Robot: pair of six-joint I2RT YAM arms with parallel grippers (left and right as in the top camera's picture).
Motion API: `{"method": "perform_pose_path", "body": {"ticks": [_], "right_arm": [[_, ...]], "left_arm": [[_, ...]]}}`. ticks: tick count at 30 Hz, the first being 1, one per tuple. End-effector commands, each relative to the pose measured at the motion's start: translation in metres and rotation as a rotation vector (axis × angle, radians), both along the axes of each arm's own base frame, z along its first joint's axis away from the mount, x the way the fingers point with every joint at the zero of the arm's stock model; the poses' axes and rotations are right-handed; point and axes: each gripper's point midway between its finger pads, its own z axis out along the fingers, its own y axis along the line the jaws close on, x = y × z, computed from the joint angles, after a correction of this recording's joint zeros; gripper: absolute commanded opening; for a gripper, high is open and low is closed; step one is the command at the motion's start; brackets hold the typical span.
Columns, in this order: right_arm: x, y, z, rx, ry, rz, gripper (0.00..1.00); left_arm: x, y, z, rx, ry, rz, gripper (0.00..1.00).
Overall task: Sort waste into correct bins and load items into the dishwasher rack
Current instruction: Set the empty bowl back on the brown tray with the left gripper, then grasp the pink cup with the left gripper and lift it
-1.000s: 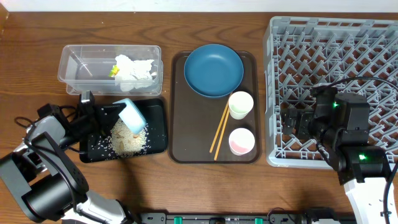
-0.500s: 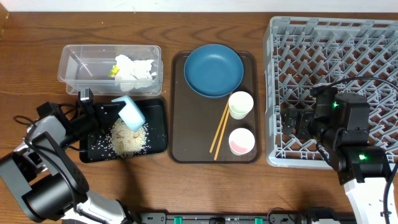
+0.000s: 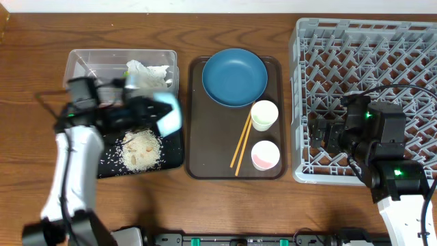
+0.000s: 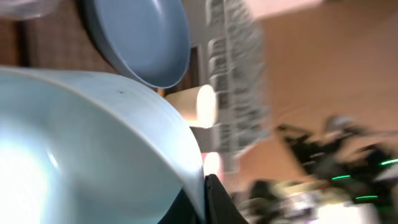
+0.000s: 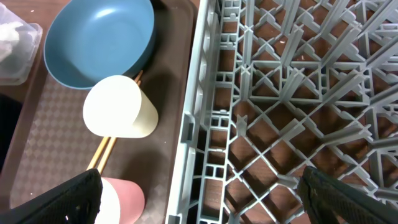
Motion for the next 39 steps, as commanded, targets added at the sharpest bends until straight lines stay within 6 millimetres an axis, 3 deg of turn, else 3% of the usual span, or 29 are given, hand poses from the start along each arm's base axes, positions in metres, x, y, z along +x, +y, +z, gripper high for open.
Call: {"method": "perform_pose_path", "body": {"ticks": [1,4,10,14,18,20,24,26,33,36,39], "right_arm": [[0.001,0.002,0.007,0.004,-0.018,0.001,0.99],[0.001,0.002,0.007,0.005,-0.018,0.001,0.99],[0.001,0.002,0.007,0.005,-0.017,0.001,0.99],[0.001,0.002,0.007,0.005,-0.017,0.001,0.99],[0.001,0.002,0.007,0.005,-0.016,0.001,0.99],[0.001,0.002,0.007,0.005,-0.016,0.001,0.99],[0.001,0.002,0.007,0.004,-0.016,0.001,0.99],[0.001,0.002,0.007,0.004,-0.016,0.001,0.99],[0.001,0.002,0.007,0.004,-0.016,0.001,0.99],[0.001,0.002,0.007,0.004,-0.017,0.001,0.99],[0.001,0.002,0.007,0.005,-0.016,0.001,0.99]], "left_arm": [[0.011,-0.007,-0.025,0.345,-0.006,0.068,0.06],[0.010,-0.038,-0.046,0.542,-0.051,0.011,0.06],[0.003,-0.079,-0.086,0.733,-0.066,-0.088,0.06],[-0.002,-0.099,-0.114,0.756,-0.042,-0.160,0.06],[-0.001,-0.109,-0.128,0.760,-0.035,-0.184,0.06],[0.000,-0.110,-0.128,0.759,-0.038,-0.184,0.08],[0.001,-0.110,-0.124,0.754,-0.049,-0.180,0.40],[0.001,-0.112,-0.116,0.734,-0.066,-0.179,0.49],[-0.012,-0.138,-0.056,0.542,-0.151,-0.199,0.52],[-0.020,-0.147,-0.048,0.531,-0.178,-0.221,0.52],[-0.030,-0.161,-0.052,0.532,-0.181,-0.268,0.53]]}}
